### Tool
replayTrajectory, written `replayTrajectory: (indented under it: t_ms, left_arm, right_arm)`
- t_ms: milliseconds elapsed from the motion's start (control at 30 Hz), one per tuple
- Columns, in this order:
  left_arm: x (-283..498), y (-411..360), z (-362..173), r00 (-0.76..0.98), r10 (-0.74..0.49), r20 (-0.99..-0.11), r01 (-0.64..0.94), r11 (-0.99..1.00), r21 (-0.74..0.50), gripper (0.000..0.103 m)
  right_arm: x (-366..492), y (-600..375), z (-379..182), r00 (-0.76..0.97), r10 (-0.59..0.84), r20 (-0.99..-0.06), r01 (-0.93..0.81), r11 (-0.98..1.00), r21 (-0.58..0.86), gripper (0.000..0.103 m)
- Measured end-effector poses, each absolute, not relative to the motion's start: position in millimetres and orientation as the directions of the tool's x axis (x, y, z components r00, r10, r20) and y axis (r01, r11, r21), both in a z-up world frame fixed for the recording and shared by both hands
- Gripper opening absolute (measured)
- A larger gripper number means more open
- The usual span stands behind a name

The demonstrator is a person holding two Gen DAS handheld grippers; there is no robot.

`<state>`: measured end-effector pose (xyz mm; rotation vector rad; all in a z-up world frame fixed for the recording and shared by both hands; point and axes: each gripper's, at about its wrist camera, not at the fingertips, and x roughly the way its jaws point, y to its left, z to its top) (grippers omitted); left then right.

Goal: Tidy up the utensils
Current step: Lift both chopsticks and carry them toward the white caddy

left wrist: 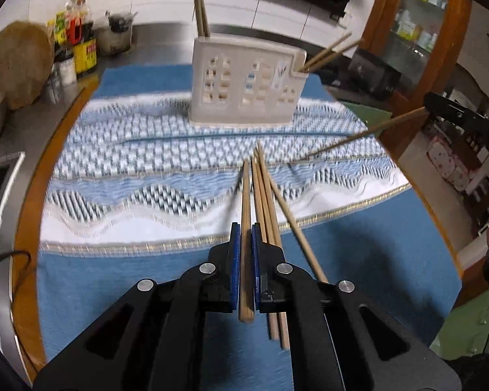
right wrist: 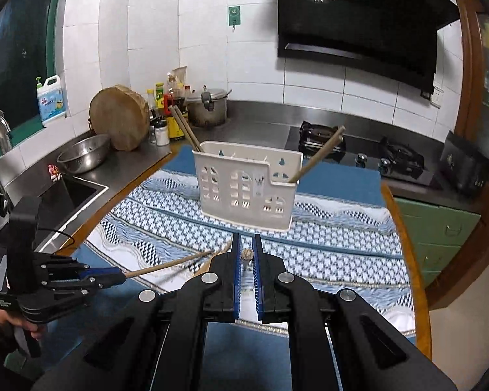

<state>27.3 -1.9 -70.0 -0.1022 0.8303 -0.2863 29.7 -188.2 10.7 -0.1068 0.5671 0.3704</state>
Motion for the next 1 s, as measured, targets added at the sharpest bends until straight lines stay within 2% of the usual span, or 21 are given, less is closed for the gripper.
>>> replayTrajectory:
  t_ms: [400,767,1000]
  left_arm:
    - [62,-1,-22,0.706,-0.321,-0.631,0.267,0.946,-0.182,0.006]
    - [91,0,47,0.758,-0.368,-0.539,0.337,0.928,-0.158,0.006]
    - [107,-1,102,0.827,-0.376,-0.419,0.355,0.926,-0.131,0.006]
  right_arm:
    - [59,-194,49,0.795,0.356,-0.491,-0.404,0.915,0.010,0.007]
    - [98,-201,117,0.840,0.360,-0.407,-0.405,0.914,-0.027,0.007]
    - [123,-201,145,0.864,0.342,-0.369,-0.386,0.921,-0.051,0.007]
